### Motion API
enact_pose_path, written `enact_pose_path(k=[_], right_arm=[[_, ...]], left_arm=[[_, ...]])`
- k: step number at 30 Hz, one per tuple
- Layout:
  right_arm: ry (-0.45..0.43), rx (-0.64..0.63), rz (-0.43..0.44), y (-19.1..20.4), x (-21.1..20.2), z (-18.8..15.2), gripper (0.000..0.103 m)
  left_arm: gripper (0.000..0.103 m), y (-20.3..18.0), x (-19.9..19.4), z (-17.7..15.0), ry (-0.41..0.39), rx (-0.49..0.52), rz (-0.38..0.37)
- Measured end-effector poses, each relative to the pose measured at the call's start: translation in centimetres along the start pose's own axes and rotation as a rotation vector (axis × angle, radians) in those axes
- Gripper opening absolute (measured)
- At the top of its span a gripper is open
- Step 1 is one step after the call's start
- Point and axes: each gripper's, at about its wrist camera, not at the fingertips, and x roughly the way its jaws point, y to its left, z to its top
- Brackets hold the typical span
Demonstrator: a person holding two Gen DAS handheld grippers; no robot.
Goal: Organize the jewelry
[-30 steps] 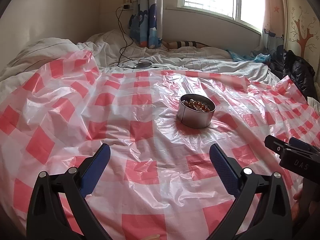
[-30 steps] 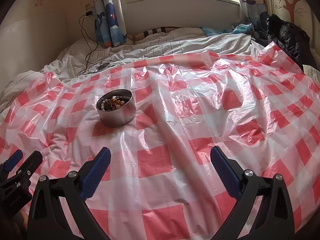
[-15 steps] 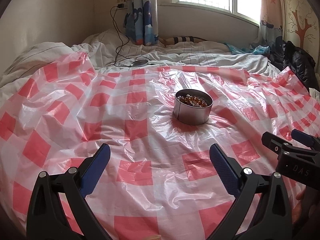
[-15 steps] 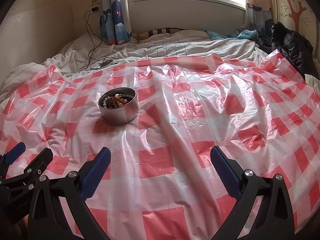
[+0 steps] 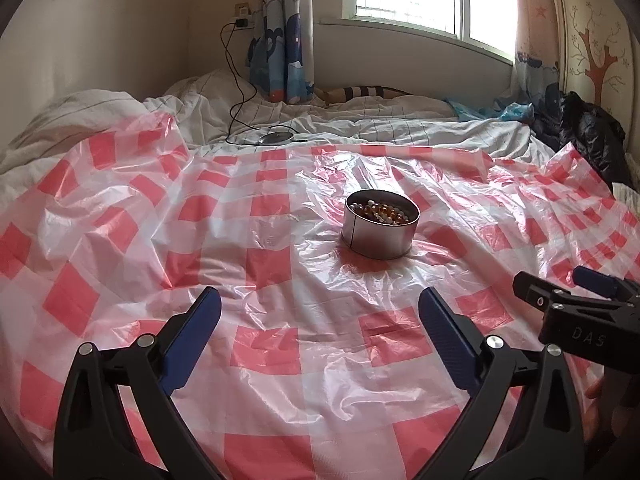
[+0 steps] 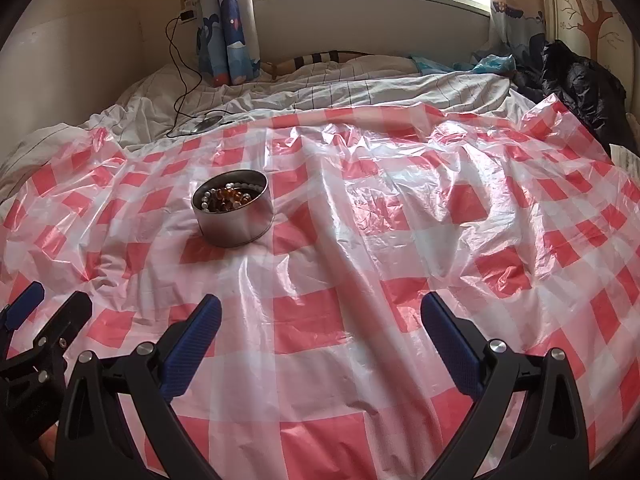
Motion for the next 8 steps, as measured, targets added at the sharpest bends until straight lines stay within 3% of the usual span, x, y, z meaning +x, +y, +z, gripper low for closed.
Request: enact_pose_path(k=[8], right_arm=[[0.005, 0.022, 0.003, -0.4, 0.1, 0.1, 0.096]], left_arm=[[0.095, 0.3, 1.6, -0.2, 0.088, -0.013, 0.013]])
